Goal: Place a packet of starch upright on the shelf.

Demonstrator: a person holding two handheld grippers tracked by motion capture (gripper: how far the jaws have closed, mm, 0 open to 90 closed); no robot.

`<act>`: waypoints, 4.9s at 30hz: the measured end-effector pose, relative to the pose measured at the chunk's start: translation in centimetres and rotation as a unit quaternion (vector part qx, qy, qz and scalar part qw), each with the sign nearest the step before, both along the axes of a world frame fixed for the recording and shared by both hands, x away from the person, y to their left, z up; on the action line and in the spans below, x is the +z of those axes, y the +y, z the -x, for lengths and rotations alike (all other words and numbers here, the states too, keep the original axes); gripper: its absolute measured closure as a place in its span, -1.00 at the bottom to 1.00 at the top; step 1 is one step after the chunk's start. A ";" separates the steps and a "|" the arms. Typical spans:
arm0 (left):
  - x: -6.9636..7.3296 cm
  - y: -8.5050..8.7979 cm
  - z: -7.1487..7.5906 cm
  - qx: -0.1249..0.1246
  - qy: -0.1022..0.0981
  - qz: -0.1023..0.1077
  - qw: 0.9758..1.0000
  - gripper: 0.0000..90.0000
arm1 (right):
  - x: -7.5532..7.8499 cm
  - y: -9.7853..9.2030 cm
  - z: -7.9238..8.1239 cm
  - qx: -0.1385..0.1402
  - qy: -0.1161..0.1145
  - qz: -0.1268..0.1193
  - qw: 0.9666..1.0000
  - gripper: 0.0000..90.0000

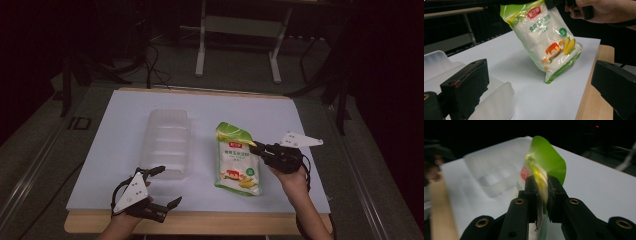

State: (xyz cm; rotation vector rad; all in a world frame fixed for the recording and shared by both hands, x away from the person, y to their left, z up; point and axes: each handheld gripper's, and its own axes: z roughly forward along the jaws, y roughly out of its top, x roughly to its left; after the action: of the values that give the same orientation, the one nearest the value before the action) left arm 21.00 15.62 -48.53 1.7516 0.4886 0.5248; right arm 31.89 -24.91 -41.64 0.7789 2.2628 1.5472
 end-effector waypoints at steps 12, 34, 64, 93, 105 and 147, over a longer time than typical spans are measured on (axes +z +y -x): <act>0.4 -0.6 -0.1 0.004 0.016 0.022 1.000 -0.96 | 1.9 1.1 1.9 0.051 -0.011 -0.025 0.998 0.80; 5.8 -5.3 -5.3 -0.102 0.049 0.039 0.993 -0.93 | 6.9 3.5 4.9 0.110 -0.074 -0.043 0.990 0.80; 7.5 -8.0 -8.2 -0.168 0.056 0.052 0.983 0.76 | 6.2 3.1 4.7 0.107 -0.079 -0.055 0.989 0.80; 12.1 -6.2 -9.6 -0.168 0.028 0.030 0.985 0.80 | 8.3 0.5 4.8 0.047 -0.088 -0.086 0.991 -0.66; 15.2 -1.7 -11.6 -0.159 -0.023 0.004 0.987 0.79 | 6.9 -1.1 4.2 0.035 -0.071 -0.104 0.991 -0.75; 7.2 6.5 -15.8 -0.034 0.050 -0.095 0.994 0.79 | 0.9 -5.3 4.4 -0.020 -0.010 -0.092 0.996 -0.69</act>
State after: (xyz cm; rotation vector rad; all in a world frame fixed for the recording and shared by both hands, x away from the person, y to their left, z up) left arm 36.76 22.07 -41.30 1.9779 0.4599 0.4492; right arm 27.49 -30.22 -40.78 0.8470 2.0998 1.7539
